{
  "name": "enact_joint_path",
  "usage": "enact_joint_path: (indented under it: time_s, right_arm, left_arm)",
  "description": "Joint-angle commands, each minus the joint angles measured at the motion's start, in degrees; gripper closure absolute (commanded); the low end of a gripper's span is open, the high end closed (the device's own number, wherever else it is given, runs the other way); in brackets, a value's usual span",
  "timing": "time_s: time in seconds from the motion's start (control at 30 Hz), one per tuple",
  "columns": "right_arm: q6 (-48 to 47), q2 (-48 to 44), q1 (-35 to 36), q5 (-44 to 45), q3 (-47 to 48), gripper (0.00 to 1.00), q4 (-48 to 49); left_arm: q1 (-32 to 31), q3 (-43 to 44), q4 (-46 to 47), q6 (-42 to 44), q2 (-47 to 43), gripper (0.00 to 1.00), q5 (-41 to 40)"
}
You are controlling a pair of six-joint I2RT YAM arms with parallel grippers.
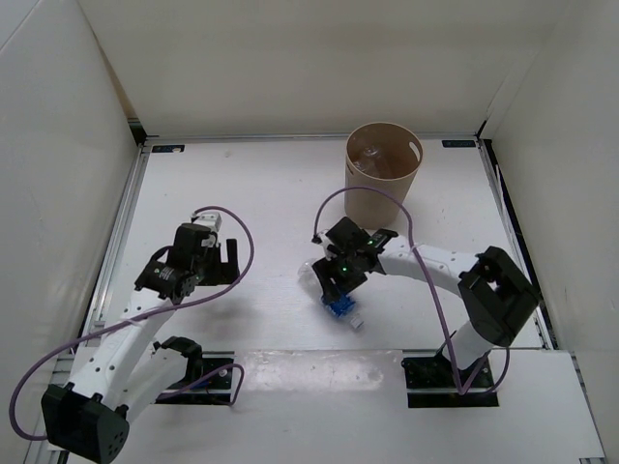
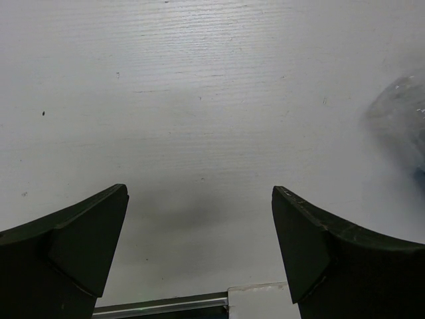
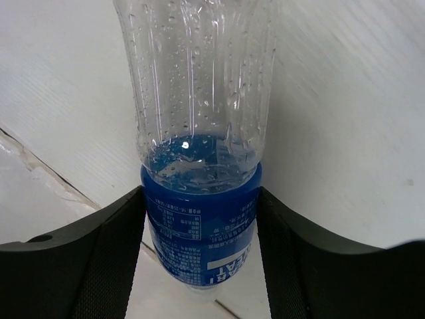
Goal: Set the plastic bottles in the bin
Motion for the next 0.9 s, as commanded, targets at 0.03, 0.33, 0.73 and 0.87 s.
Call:
enact_joint_path:
  time_s: [0.03, 0.33, 0.73, 0.87]
  right_arm:
    - [-8.27, 3.48, 4.99, 2.05, 1.90, 0.72, 2.80]
    - [-19.08, -6.88, 5.08, 8.19, 4.89, 1.00, 6.05]
    - [-18.66, -15.07, -9.41, 13.30, 28.84, 1.00, 2.19]
    - [-14.78, -10.07, -21.26, 12.68, 43.02, 1.00, 2.79]
  left_arm:
    - [-0.16, -0.54, 0.54, 0.46, -1.72, 0.00, 0.71]
    - [-0.42, -0.98, 0.98, 0.19, -3.75, 0.00, -1.04]
    - [-0.42, -3.44, 2.92, -0.42, -7.61, 0.00, -7.72]
    - [-0.42, -3.71, 3.00, -0.86, -7.71, 0.00, -8.25]
